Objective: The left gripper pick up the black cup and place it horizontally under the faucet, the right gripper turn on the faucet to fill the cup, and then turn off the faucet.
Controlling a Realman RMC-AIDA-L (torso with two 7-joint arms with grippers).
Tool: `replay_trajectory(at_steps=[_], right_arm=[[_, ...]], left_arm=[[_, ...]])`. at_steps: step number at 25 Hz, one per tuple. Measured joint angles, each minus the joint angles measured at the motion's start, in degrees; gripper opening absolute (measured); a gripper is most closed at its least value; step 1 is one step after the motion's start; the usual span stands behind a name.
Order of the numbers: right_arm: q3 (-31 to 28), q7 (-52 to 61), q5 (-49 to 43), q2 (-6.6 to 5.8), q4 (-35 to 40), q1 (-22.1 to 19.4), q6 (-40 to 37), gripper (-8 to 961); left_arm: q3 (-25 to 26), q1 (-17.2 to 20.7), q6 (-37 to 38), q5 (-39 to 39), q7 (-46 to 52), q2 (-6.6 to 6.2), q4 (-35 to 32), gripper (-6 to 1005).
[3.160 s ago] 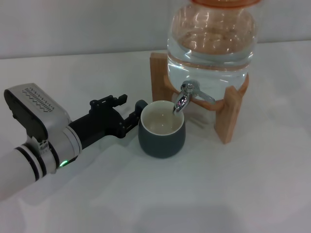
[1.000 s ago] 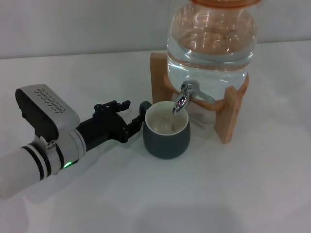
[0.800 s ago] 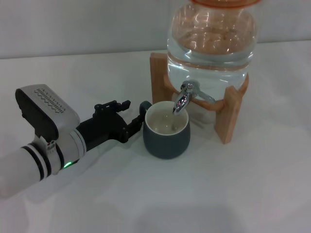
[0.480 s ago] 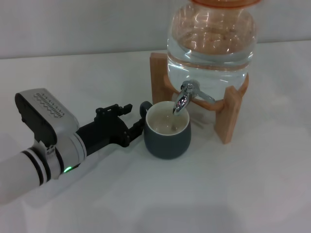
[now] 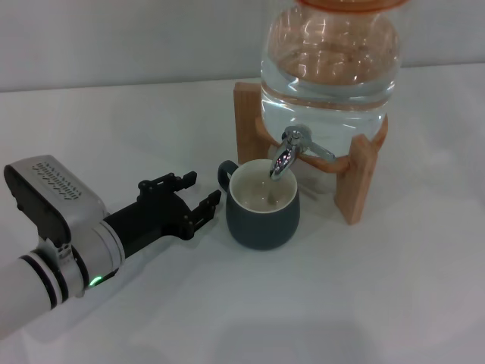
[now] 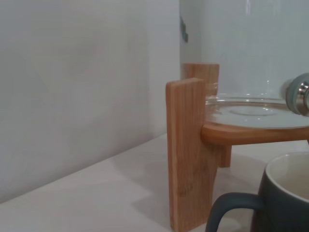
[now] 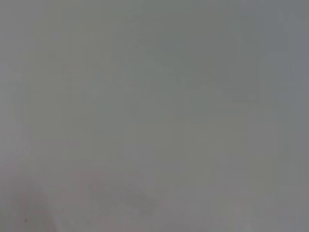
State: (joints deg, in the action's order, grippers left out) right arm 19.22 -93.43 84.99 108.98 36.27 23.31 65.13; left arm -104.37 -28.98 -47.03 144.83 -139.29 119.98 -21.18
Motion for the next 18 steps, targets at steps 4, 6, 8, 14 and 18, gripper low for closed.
replay_trajectory(at_steps=[4,6,8,14,18], right_arm=[[0.03,0.04,0.00,0.00,-0.03,-0.02,0.20,841],[0.03,0.06,0.00,0.00,-0.05,-0.03,0.20,841],[0.03,0.07,0.00,0.00,-0.06,-0.03,0.14,841],[0.03,0.08,0.00,-0.20,-0.35,-0.16,-0.01,841],[0.03,0.06,0.00,-0.66,-0.75,-0.27,-0.02,841]], left_arm=[[0.17,0.07,0.11,0.00,-0.05,-0.01,0.12,527],[0.53,0.16,0.29,0.00,-0.09,-0.03,0.38,527],[1.50,0.48,0.69,0.01,-0.06,-0.10,0.61,527],[3.63,2.37,0.91,0.08,-0.02,-0.54,0.45,527],[4.89,3.40,0.86,0.10,-0.02,-0.62,-0.01,527]])
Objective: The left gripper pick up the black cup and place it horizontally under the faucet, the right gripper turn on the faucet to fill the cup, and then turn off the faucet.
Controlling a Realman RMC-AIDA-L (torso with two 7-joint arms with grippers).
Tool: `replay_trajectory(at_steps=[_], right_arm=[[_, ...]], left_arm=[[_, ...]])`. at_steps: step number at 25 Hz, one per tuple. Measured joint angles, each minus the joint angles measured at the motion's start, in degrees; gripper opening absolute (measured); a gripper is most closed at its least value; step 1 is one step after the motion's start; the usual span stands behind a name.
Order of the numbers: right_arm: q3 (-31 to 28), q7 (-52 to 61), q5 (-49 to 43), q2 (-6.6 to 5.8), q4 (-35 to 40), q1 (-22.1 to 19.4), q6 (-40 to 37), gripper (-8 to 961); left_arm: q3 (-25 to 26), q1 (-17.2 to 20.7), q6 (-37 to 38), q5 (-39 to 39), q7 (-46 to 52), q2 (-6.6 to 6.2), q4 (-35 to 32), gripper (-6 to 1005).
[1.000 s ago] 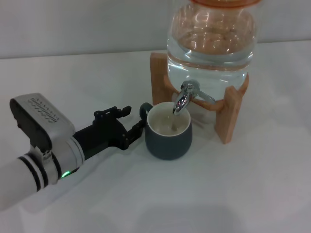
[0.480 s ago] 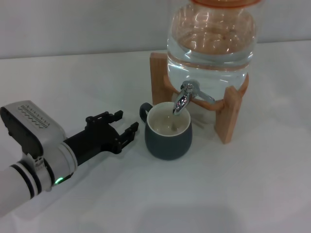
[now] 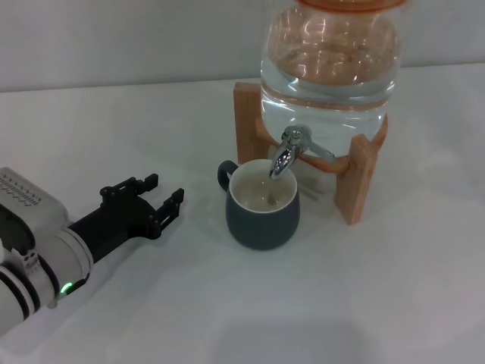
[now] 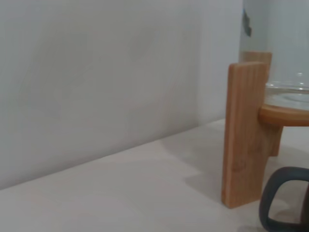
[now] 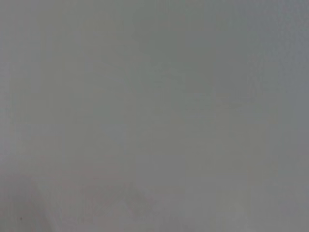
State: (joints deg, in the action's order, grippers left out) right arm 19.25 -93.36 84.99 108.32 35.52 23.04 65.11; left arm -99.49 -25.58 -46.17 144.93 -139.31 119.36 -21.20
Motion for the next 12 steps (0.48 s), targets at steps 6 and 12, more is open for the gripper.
replay_trajectory(at_steps=[6,12], right_arm=[[0.00,-0.02,0.00,-0.16,-0.03,-0.09,-0.30,842],[0.00,-0.05,0.01,-0.39,-0.03,-0.73,-0.61,842]], left_arm=[[0.29,1.60,-0.32,-0.25,0.00,-0.05,-3.34,527],[3.38,8.69,0.07,-0.66,0.76,-0.86,-12.52,527]])
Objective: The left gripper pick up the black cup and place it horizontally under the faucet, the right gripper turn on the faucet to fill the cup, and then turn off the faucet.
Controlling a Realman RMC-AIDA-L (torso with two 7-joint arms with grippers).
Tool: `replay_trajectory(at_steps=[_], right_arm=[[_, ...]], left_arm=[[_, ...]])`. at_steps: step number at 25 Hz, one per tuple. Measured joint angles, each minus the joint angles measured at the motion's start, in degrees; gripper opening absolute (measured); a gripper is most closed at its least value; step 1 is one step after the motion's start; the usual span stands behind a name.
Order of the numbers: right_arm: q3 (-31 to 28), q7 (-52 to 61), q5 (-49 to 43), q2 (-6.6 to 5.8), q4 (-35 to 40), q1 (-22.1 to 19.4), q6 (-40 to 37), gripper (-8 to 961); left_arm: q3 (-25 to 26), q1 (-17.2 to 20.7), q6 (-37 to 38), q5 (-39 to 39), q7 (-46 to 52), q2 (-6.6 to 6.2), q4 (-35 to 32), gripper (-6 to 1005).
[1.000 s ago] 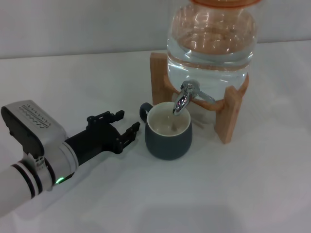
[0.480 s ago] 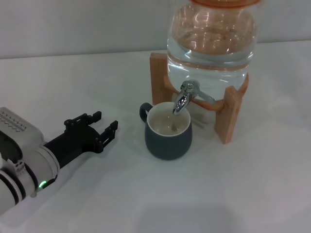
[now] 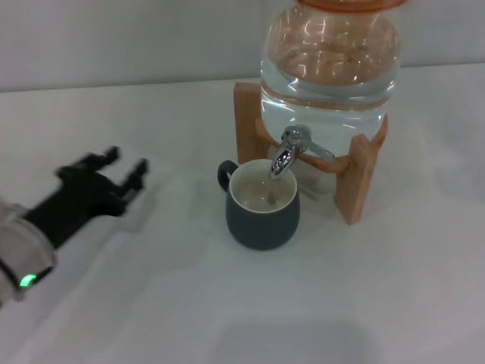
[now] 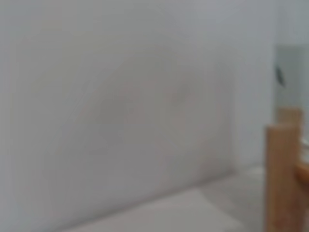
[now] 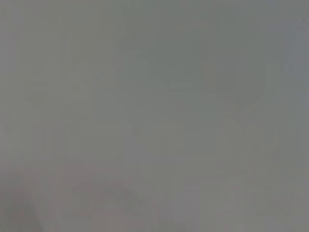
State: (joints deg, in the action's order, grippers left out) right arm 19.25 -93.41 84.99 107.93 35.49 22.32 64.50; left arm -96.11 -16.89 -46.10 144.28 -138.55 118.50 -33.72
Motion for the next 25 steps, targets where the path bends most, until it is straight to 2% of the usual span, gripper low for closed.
replay_trajectory(at_steps=[3,4,5,6,9,13,17,21,25], right_arm=[[0.00,-0.01,0.00,-0.08,0.00,0.00,-0.18,842],[0.00,-0.01,0.00,-0.12,0.00,-0.01,-0.31,842],[0.00,-0.01,0.00,-0.14,0.01,-0.03,-0.52,842],[-0.01,-0.01,0.00,-0.17,0.01,-0.05,-0.73,842],[0.00,-0.01,-0.20,-0.19,0.02,-0.08,-1.18,842],[0.00,-0.01,-0.83,-0.19,0.05,-0.09,-1.26,842],[0.38,0.29,-0.90,-0.30,0.67,-0.55,-0.31,842],[3.03,1.69,-1.17,-1.79,1.01,-2.76,3.32,842],[5.00,5.62,-5.52,-3.11,4.12,-4.97,8.62,841]], left_arm=[[4.42,7.27,0.04,-1.45,2.55,-0.71,-8.33,527],[4.42,7.27,0.04,-1.45,2.55,-0.71,-8.33,527],[7.33,10.78,0.05,-2.10,3.93,-0.58,-12.52,527],[9.00,12.73,0.06,-2.40,4.76,-0.43,-14.75,527],[13.05,16.46,-0.01,-3.29,8.01,-0.10,-19.05,527],[15.06,16.59,-0.43,-5.44,9.55,0.20,-19.44,527],[15.15,14.46,0.09,-9.24,9.48,0.52,-17.94,527],[15.21,11.98,1.80,-9.66,9.51,0.53,-15.50,527],[15.25,10.50,4.33,-9.68,9.52,0.45,-13.96,527]])
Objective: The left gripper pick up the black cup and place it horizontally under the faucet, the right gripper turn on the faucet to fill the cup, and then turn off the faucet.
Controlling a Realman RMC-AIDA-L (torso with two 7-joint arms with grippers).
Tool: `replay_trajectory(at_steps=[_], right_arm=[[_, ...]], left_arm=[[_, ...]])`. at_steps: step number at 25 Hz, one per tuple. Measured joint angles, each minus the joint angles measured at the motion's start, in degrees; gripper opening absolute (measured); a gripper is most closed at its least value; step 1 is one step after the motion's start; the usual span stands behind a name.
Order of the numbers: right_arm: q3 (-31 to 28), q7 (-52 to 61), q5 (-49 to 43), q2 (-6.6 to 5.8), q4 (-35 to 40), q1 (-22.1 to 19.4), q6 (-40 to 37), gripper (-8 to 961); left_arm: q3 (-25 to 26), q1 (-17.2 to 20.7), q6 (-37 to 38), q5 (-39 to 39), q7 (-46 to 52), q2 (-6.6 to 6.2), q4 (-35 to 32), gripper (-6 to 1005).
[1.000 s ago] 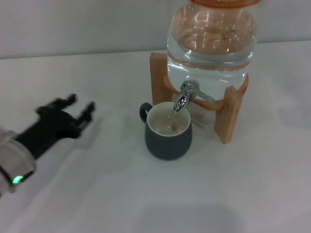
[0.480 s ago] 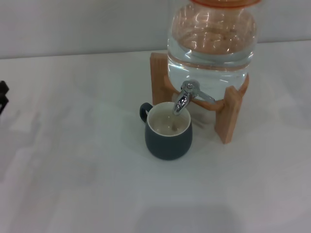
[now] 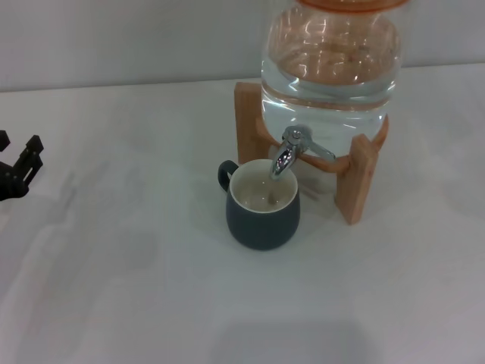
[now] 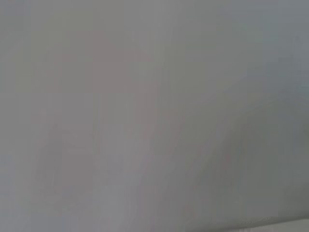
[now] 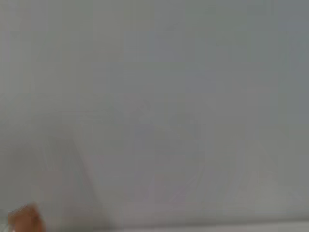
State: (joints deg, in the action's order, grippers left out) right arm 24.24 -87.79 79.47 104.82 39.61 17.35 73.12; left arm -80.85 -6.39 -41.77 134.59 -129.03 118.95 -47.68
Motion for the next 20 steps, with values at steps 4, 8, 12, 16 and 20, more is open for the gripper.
replay_trajectory(at_steps=[4,8,12,16,20], right_arm=[[-0.21,4.07,-3.49,-0.59,5.18,-2.06,8.67,841],[-0.47,5.22,-3.58,0.18,9.22,-3.02,18.51,841],[0.10,7.37,-3.83,1.19,10.54,-2.78,24.40,841],[3.13,7.72,-4.52,3.55,10.66,-2.25,26.50,841],[7.96,8.55,-4.22,5.92,11.24,-1.24,28.49,841]], left_arm=[[0.55,-1.48,0.85,-0.02,-0.03,-0.07,1.13,527],[0.68,-2.03,1.64,-0.04,-0.10,-0.09,1.27,527],[0.70,-2.61,3.07,-0.04,-0.11,-0.12,1.09,527],[0.70,-2.94,3.17,-0.04,-0.19,-0.13,1.20,527],[0.70,-2.94,3.31,-0.04,-0.19,-0.17,1.13,527]])
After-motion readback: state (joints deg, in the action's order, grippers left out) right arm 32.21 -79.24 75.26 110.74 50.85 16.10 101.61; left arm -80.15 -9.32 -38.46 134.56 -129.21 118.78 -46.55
